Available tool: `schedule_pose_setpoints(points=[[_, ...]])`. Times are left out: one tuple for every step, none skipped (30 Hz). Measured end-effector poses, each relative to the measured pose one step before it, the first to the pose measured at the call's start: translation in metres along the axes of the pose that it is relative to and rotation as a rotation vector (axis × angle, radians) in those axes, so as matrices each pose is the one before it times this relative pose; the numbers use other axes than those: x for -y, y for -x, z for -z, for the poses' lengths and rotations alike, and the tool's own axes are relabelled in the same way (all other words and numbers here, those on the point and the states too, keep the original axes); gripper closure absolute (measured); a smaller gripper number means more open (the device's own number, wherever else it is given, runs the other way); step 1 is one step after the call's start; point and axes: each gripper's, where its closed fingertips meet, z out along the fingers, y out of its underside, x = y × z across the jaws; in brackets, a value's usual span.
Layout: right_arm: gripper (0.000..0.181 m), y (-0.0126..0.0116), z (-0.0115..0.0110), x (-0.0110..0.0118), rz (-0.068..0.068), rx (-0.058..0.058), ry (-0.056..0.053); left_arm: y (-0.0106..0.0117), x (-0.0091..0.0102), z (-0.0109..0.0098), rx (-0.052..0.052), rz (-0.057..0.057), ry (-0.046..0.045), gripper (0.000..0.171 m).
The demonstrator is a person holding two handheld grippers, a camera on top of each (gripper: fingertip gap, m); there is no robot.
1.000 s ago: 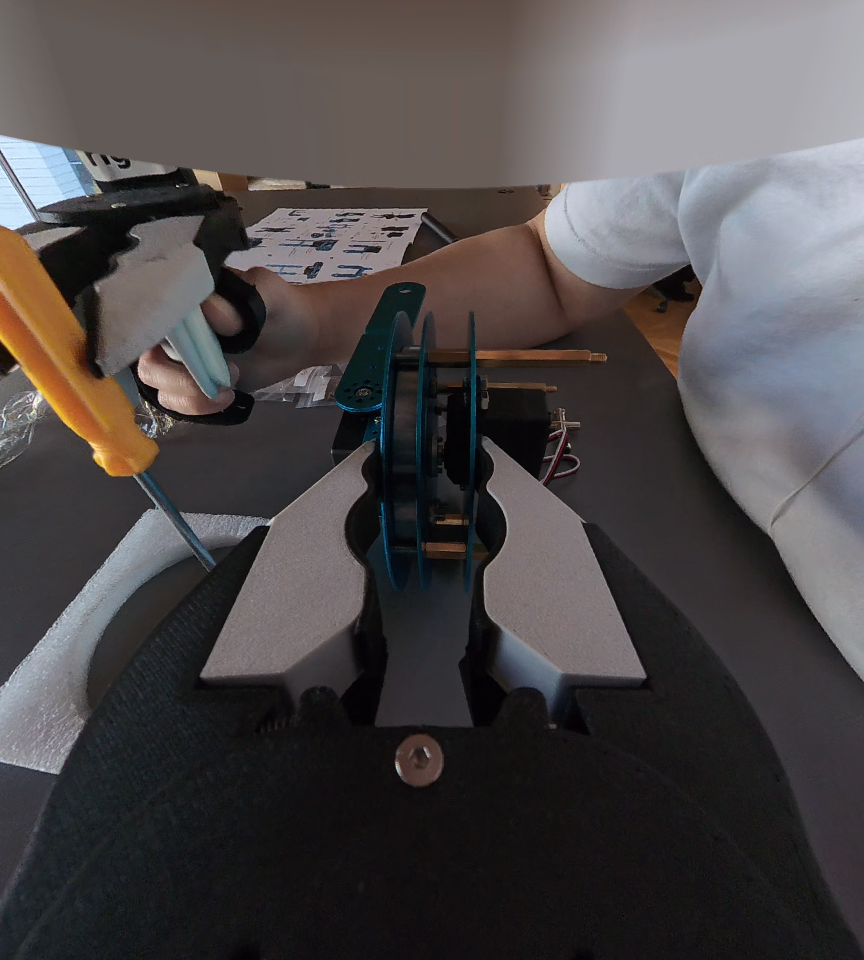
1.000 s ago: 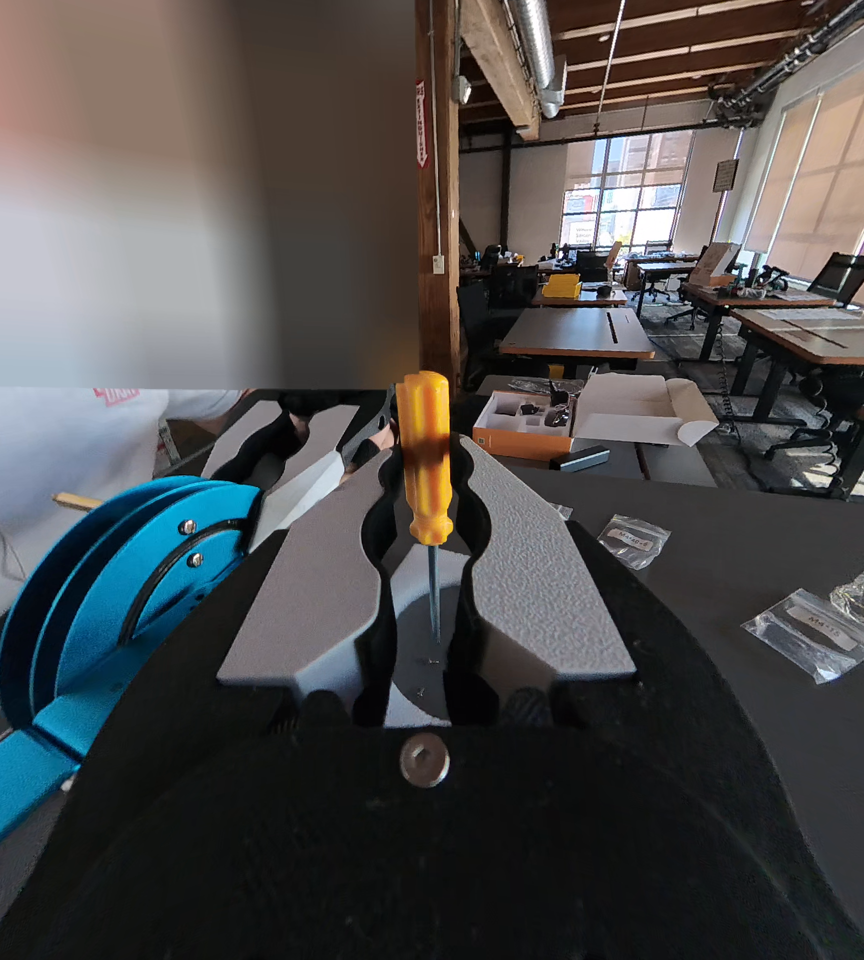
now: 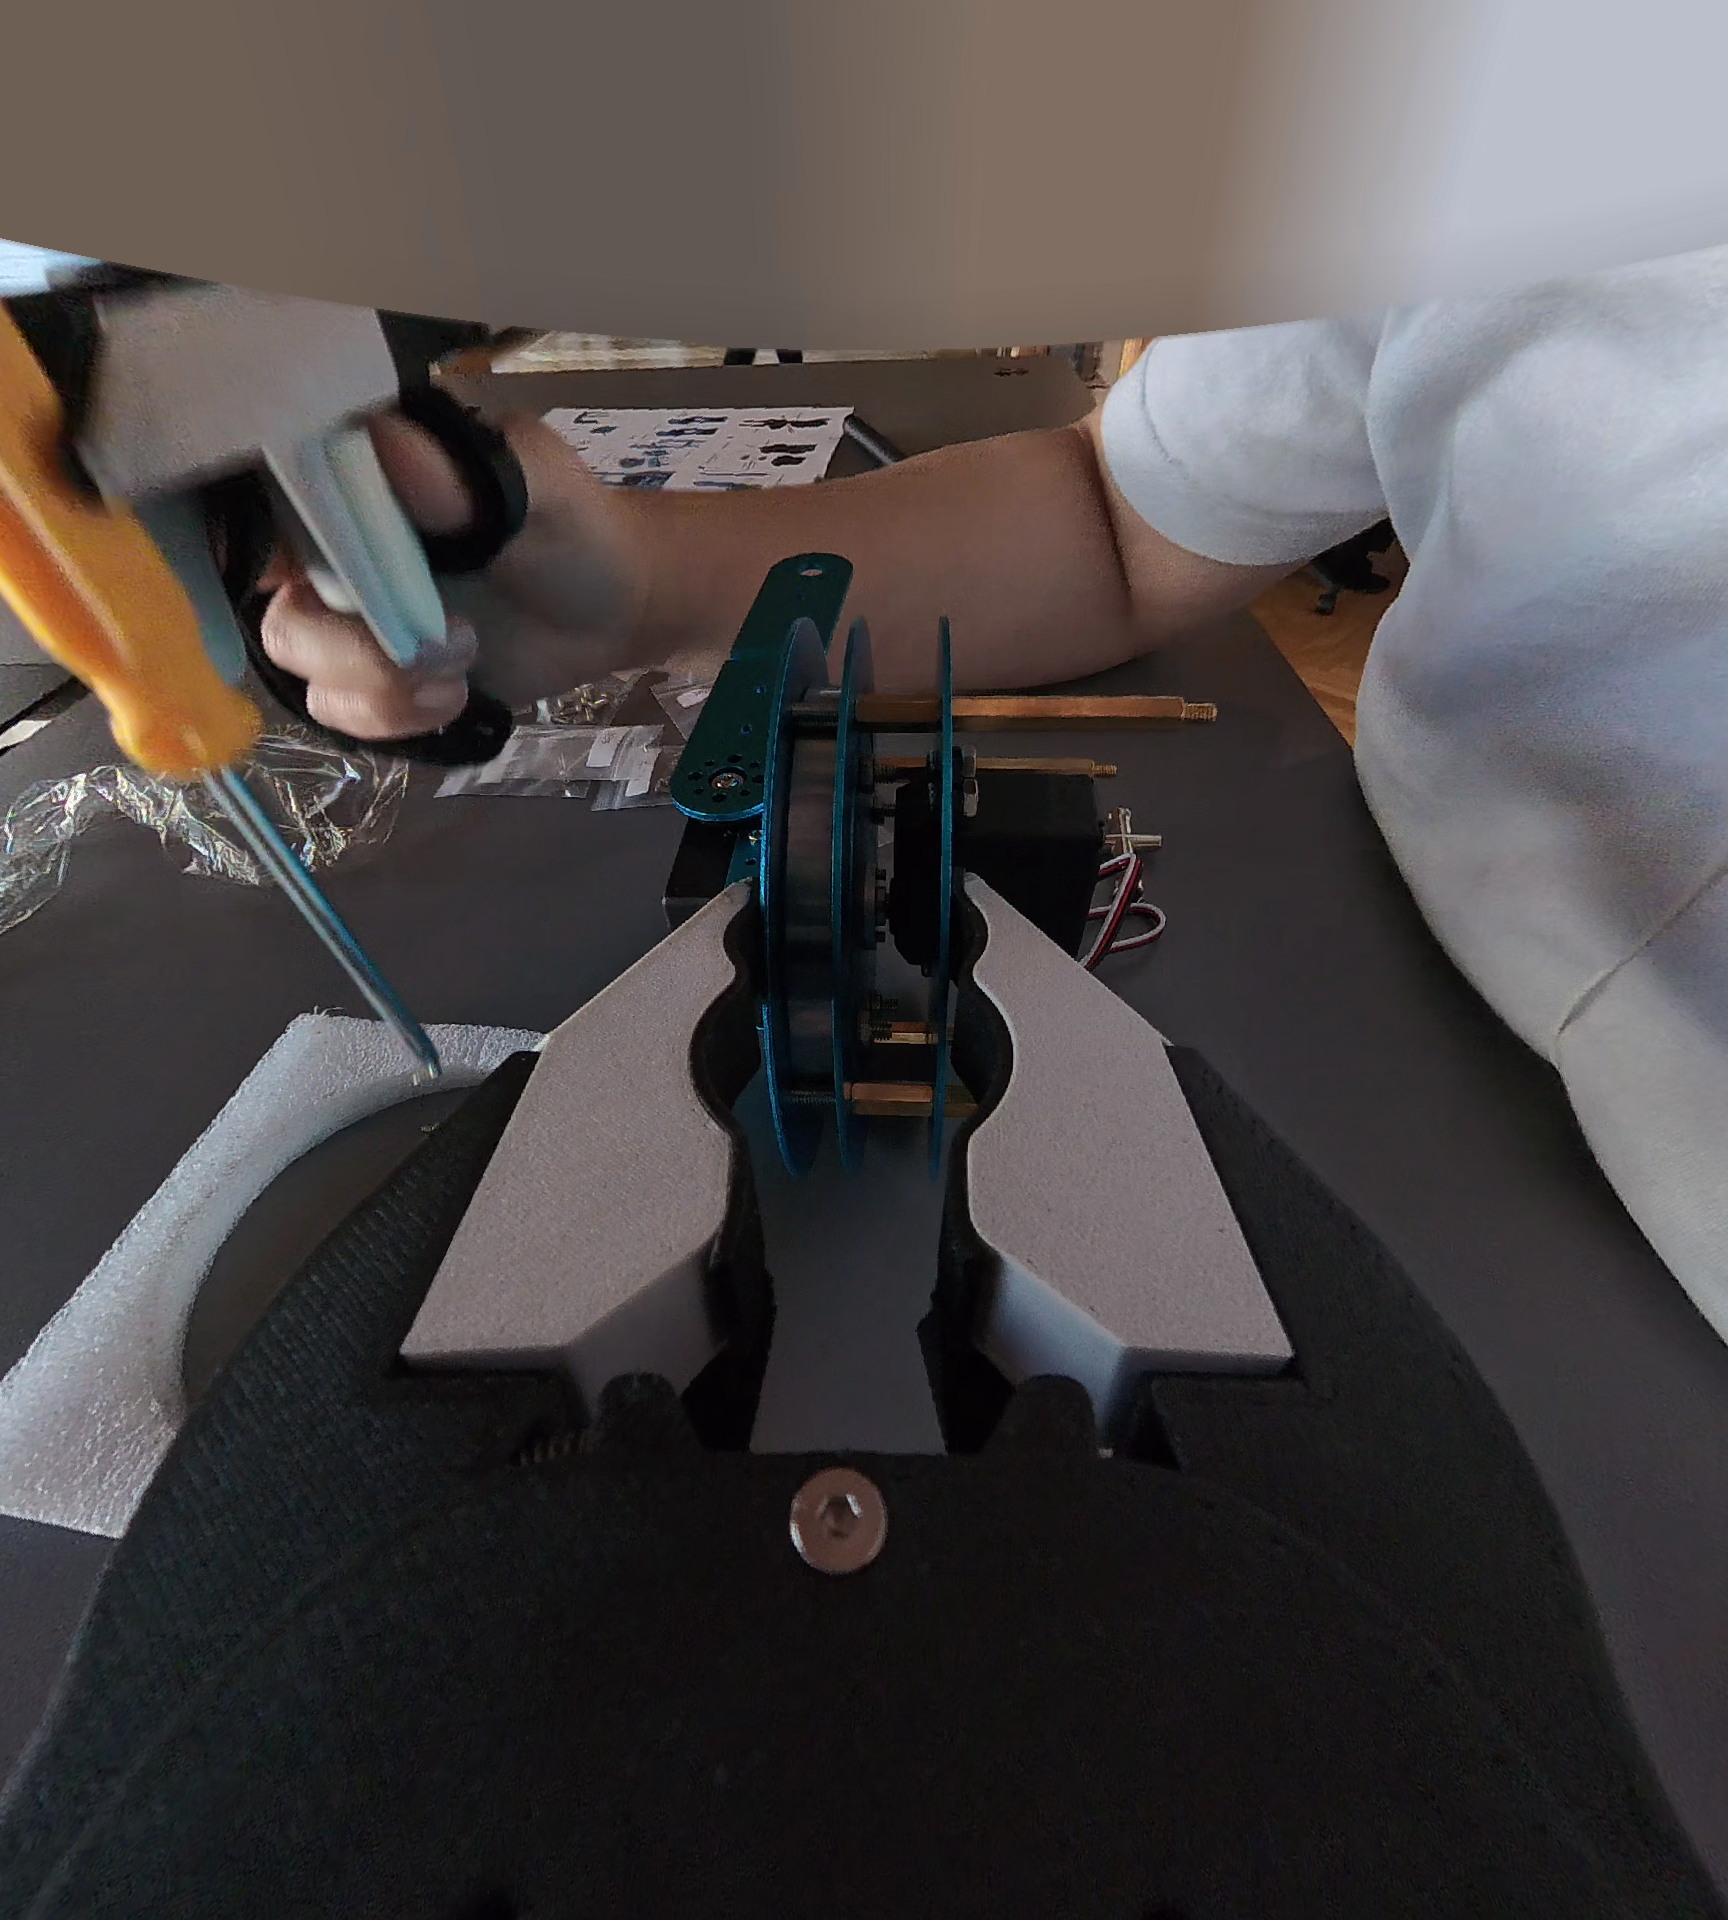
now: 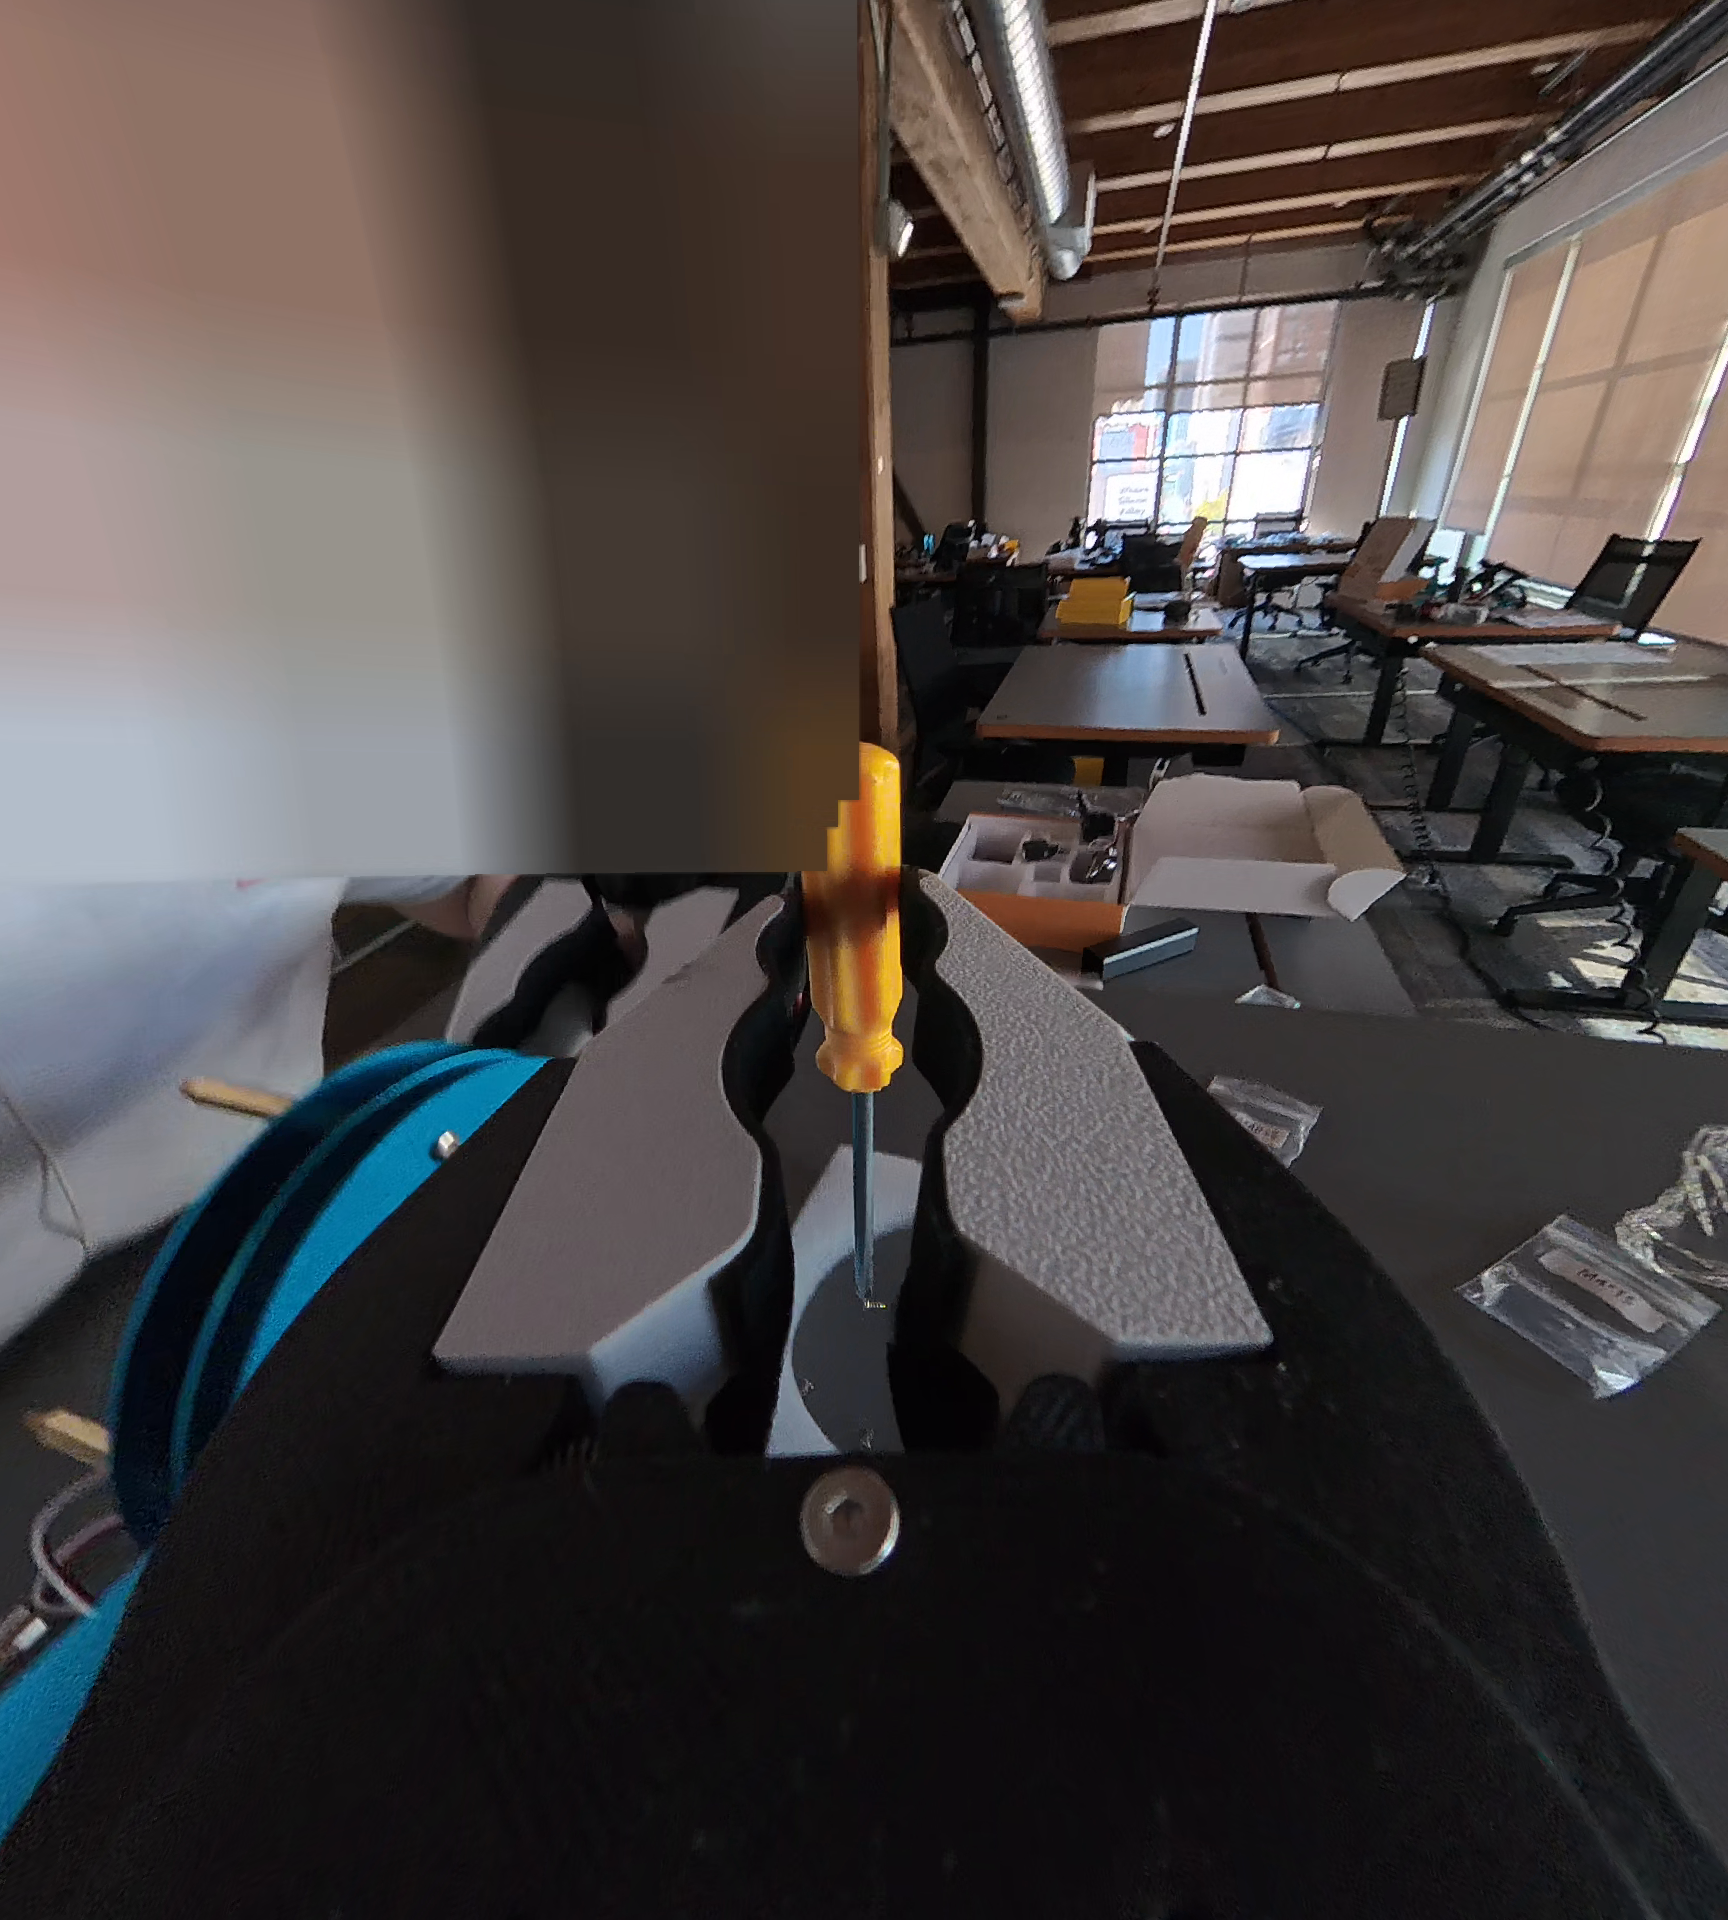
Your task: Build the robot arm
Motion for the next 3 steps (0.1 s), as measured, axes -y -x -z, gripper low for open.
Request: schedule_pose_setpoints(points=[[0.165,0.00166,0.00315,0.00978,-0.0068,-0.0137,-0.0187,-0.00004,-0.00008,0.00009,0.0010,0.0000,-0.00029,0.139],[0.165,0.00170,0.00341,0.01020,-0.0070,-0.0202,-0.0186,-0.00001,0.00007,0.00007,0.0009,0.0009,-0.00066,0.139],[0.165,0.00250,0.00358,0.01086,-0.0066,-0.0208,-0.0202,-0.00003,0.00006,-0.00001,0.0009,0.0008,-0.00045,0.139]])
